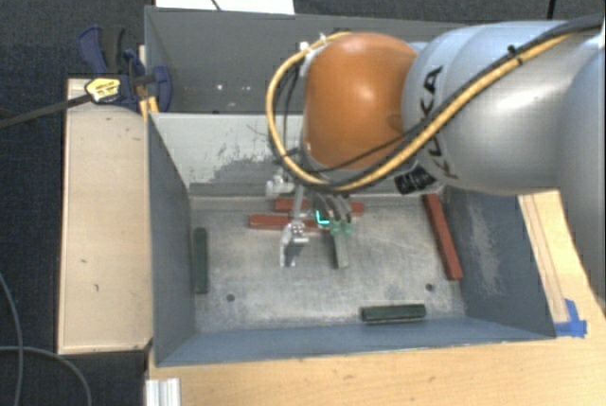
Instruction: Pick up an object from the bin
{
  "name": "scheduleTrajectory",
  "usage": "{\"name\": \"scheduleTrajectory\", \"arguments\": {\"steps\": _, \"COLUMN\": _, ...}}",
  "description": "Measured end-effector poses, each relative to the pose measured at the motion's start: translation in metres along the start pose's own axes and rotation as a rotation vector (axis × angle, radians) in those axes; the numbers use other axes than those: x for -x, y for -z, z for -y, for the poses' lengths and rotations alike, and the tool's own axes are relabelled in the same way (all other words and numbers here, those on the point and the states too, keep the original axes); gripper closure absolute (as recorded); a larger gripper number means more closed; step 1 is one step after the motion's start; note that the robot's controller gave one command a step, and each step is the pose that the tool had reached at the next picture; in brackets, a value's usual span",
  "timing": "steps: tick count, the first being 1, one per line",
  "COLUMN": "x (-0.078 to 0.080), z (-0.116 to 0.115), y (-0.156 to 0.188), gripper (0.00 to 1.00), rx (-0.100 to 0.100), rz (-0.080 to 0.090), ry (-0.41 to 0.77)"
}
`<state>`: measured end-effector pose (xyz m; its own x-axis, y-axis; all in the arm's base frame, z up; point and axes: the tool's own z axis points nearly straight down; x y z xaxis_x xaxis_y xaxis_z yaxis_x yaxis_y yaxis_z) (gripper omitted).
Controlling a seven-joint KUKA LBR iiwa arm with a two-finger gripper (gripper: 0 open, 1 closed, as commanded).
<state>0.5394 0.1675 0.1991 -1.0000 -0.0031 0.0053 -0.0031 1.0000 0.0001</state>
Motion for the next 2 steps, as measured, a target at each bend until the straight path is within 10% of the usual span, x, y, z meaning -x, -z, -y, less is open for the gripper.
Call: {"name": "scheduleTrajectory", "arguments": {"steps": 2, "x": 0.034, "z": 0.026, "y": -0.028, "gripper": 0.0, "rx": 0.004, "rz": 0.013, "ry": -0.011}}
